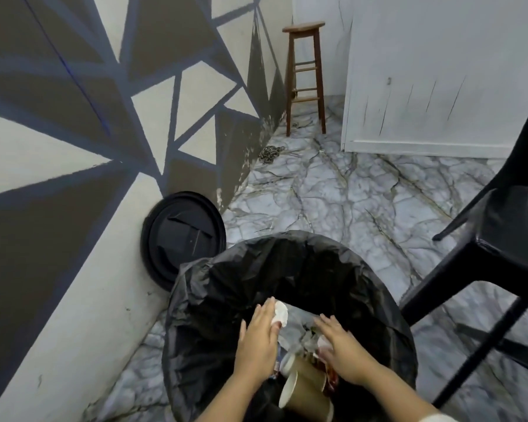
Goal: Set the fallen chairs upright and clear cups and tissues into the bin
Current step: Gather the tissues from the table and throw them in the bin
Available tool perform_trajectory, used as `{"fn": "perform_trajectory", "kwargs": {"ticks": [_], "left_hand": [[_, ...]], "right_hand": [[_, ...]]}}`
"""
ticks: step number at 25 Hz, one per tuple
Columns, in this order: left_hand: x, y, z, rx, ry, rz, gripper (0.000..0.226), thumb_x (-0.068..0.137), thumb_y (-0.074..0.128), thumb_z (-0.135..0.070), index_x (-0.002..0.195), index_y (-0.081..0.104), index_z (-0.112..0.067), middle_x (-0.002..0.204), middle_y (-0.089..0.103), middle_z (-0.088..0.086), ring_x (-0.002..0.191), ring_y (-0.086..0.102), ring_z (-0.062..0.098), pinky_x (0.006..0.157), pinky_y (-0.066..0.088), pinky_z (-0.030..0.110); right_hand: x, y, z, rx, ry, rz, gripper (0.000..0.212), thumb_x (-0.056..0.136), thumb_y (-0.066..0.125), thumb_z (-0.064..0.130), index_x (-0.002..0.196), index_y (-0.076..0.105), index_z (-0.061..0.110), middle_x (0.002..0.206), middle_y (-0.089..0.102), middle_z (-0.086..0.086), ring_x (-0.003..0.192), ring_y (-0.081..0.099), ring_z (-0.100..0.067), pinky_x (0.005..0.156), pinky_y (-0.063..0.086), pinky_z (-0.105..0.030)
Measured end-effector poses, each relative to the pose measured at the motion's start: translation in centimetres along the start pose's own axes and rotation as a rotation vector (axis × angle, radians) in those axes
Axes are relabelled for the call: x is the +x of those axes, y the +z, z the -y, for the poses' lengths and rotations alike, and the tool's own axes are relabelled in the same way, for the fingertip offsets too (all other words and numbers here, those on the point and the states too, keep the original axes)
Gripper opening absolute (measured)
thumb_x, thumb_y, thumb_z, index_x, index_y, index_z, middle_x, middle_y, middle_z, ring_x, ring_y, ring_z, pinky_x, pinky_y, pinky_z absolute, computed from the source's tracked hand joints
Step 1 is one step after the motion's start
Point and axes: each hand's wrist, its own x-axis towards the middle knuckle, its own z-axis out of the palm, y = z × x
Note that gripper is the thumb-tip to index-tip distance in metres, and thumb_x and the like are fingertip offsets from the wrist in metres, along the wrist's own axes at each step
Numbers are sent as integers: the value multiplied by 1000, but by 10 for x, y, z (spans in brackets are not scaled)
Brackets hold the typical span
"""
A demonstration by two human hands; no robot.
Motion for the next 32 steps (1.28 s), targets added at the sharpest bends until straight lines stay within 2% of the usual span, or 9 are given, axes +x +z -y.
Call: {"fn": "perform_trajectory", "kwargs": {"ticks": [4, 10, 14, 19, 24, 26, 28, 30, 32], "left_hand": [[1, -6, -10, 71, -7, 26, 69, 93, 36, -51, 147, -1, -29, 152, -3, -22, 143, -6, 4, 117, -6, 41], [-15, -67, -84, 76, 41, 35, 70, 93, 33, -54, 147, -5, -29, 157, -5, -15, 143, -9, 5, 117, -7, 41], [-24, -130, -159, 68, 109, 26, 70, 92, 33, -56, 147, -4, -32, 157, -2, -16, 144, -7, 5, 118, -7, 41], [-34, -207, -254, 43, 279, 3, 70, 92, 32, -57, 147, -5, -34, 157, -4, -17, 144, -9, 6, 117, -9, 42], [-38, -242, -325, 18, 469, -33, 69, 91, 32, -57, 147, -2, -33, 157, 0, -15, 143, -5, 3, 117, -8, 40], [-42, -241, -349, 11, 524, -18, 69, 91, 32, -56, 147, 0, -31, 158, 2, -13, 144, -4, 5, 117, -8, 41], [-44, -231, -373, -1, 563, 3, 68, 92, 34, -54, 148, 1, -30, 158, 4, -11, 144, -2, 7, 118, -6, 43], [-47, -213, -399, -16, 598, 30, 68, 92, 35, -53, 147, 2, -31, 158, 6, -11, 145, 0, 8, 119, -4, 45], [-51, -189, -426, -36, 643, 68, 67, 92, 36, -52, 147, 3, -31, 158, 8, -11, 145, 1, 9, 119, -3, 45]], "right_hand": [[-6, -14, 12, -82, 29, 25, 73, 92, 47, 41, 149, 4, 26, 159, -4, 6, 146, -11, -16, 118, 0, -44], [-54, -84, 69, -24, -14, 40, 73, 92, 48, 43, 149, 5, 27, 159, -6, 6, 145, -12, -15, 119, 0, -43], [-95, -154, 117, -53, -6, 5, 83, 83, 40, 64, 149, 3, 28, 159, -6, 8, 146, -11, -15, 120, 3, -41], [-146, -245, 170, -11, 27, -122, 84, 83, 43, 63, 149, 5, 27, 159, -4, 6, 146, -7, -15, 120, 6, -40], [-201, -304, 179, 6, 89, -356, 76, 90, 50, 45, 149, 6, 26, 159, -3, 6, 146, -5, -13, 120, 6, -35], [-231, -323, 172, 11, 127, -414, 82, 85, 49, 57, 149, 8, 26, 159, -1, 5, 146, -4, -13, 121, 7, -37], [-261, -339, 155, 30, 160, -495, 115, 55, 32, 91, 148, 10, 27, 157, 0, 10, 146, -5, -14, 121, 8, -40], [-288, -353, 128, 35, 206, -565, 135, 33, 15, 99, 147, 13, 28, 148, 1, 21, 146, -4, -13, 121, 8, -39], [-314, -366, 107, 66, 230, -622, 114, 55, 35, 90, 147, 14, 27, 149, -1, 20, 146, -4, -12, 121, 8, -36]]}}
